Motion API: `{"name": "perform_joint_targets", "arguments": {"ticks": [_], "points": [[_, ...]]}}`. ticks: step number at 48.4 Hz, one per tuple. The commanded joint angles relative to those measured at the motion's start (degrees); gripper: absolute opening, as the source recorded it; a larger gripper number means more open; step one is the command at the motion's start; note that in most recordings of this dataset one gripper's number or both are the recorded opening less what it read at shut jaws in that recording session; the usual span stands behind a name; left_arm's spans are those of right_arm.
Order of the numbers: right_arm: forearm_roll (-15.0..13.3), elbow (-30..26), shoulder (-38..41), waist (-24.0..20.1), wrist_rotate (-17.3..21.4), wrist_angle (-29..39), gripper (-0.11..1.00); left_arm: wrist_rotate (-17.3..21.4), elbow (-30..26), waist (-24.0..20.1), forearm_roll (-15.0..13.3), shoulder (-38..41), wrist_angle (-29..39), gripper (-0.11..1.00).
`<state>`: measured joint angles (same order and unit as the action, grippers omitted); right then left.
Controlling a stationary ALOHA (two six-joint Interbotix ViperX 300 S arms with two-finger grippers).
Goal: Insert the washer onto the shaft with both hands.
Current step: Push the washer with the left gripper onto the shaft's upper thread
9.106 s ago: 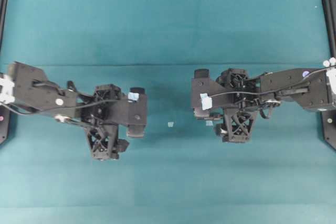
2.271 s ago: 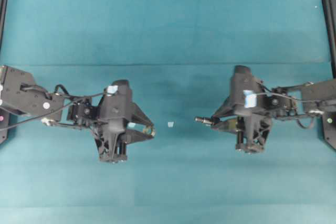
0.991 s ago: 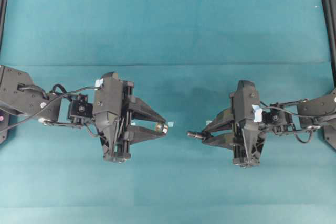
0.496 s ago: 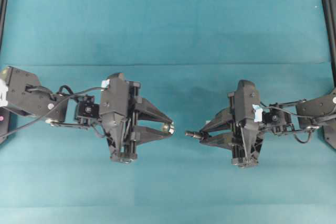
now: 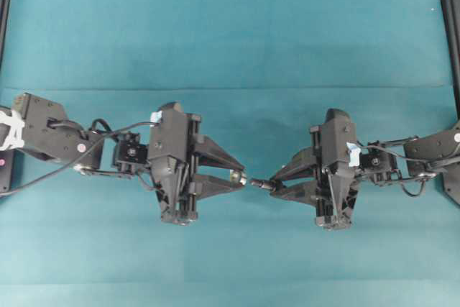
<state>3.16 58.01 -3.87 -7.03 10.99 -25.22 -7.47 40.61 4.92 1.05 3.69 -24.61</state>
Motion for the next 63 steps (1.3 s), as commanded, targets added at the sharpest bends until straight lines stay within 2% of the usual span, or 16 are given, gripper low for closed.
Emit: {"name": "perform_joint_targets", "arguments": {"ticks": [1,63], "points": [[0.2,-0.9,-0.4,0.0,0.5,-1.1,0.00,-0.1,-1.1,0.3,0.2,-0.2,-0.5,0.35],[0.2,-2.6,1.2,0.4,0.3,-4.2,0.00,0.2,-2.5,0.5,0.2,2.3,-0.1,0.35]]}}
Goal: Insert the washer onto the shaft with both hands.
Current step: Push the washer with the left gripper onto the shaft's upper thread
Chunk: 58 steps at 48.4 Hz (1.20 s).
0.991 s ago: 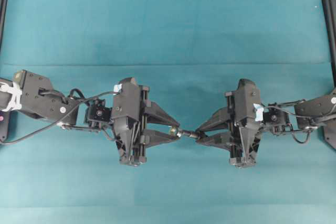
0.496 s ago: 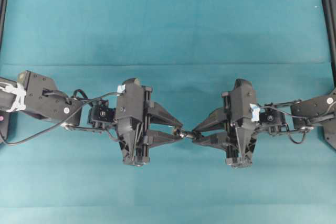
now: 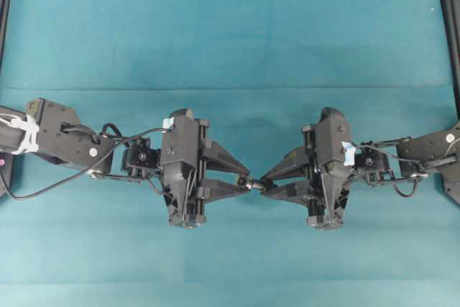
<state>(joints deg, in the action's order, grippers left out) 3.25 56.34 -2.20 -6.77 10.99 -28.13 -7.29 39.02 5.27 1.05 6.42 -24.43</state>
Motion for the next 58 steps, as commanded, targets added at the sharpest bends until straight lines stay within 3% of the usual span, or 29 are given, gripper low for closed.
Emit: {"name": "perform_joint_targets", "arguments": {"ticks": [1,37,58], "points": [[0.1,-1.0,-0.4,0.2,0.3,-1.4,0.00,0.0,-1.0,0.2,0.2,-0.4,-0.3,0.35],[0.1,-2.5,0.3,1.1,-0.1,-2.5,0.00,0.0,-3.3,0.3,0.2,1.5,-0.3,0.35],[0.1,-2.7,0.4,1.2,-0.1,-2.5,0.00,0.0,-3.5,0.4,0.2,1.8,4.0,0.35]]}}
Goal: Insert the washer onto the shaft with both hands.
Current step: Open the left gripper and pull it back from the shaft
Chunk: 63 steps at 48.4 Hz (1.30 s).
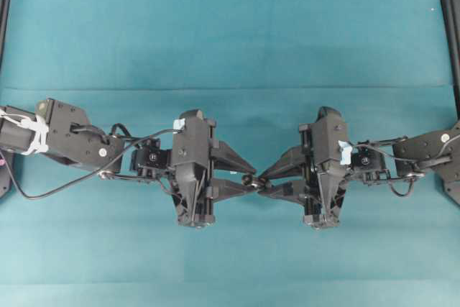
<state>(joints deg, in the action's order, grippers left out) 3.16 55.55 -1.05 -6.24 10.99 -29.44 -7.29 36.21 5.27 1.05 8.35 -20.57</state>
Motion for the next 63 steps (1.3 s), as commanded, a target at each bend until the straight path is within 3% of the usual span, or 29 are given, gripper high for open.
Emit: {"name": "perform_joint_targets", "arguments": {"ticks": [1,55,57,63], "points": [[0.2,-1.9,-0.8,0.8,-0.1,-1.2,0.00,0.0,-0.7,0.4,0.2,-0.2,0.2,0.35],[0.0,-2.6,-0.4,1.0,-0.3,0.4,0.00,-0.1,-1.8,0.4,0.2,0.0,0.6,0.36],[0.0,-2.6,-0.4,1.0,-0.3,0.5,0.00,0.0,-1.8,0.4,0.2,0.0,1.0,0.41],[-0.1,-2.7,-0.4,1.0,-0.3,0.6,0.00,0.3,-1.8,0.4,0.2,-0.6,2.3,0.78]]}}
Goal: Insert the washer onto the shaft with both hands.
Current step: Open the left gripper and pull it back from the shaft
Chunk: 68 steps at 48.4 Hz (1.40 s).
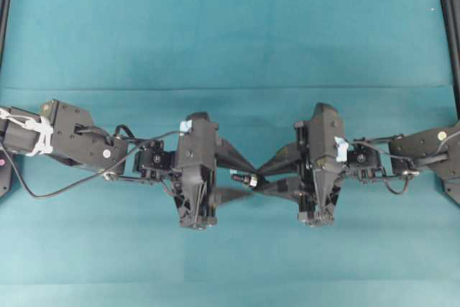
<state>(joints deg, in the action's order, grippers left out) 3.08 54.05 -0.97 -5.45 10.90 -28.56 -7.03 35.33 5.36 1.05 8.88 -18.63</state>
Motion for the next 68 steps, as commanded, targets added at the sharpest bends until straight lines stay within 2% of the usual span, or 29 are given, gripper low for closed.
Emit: {"name": "perform_joint_targets", "arguments": {"ticks": [1,4,11,34,56,68], "points": [[0.1,-1.1,-0.4,0.2,-0.2,-0.3,0.00,0.1,-0.9,0.3,0.2,-1.3,0.6,0.84],[0.0,-1.1,-0.5,0.2,-0.2,-0.3,0.00,0.4,-0.8,0.3,0.2,-1.9,1.4,0.91],[0.0,-1.1,-0.5,0.2,-0.3,0.3,0.00,1.0,-0.4,0.3,0.2,-3.2,2.7,0.84],[0.0,-1.0,-0.5,0.2,-0.2,0.8,0.00,1.2,0.7,0.3,0.2,-4.4,3.4,0.85],[0.0,-1.0,-0.5,0.0,-0.2,1.8,0.00,1.5,7.6,0.1,0.2,-12.5,7.4,0.85],[0.0,-0.9,-0.6,-0.3,-0.1,1.7,0.00,4.7,10.2,0.1,0.2,-16.0,10.0,0.85]]}}
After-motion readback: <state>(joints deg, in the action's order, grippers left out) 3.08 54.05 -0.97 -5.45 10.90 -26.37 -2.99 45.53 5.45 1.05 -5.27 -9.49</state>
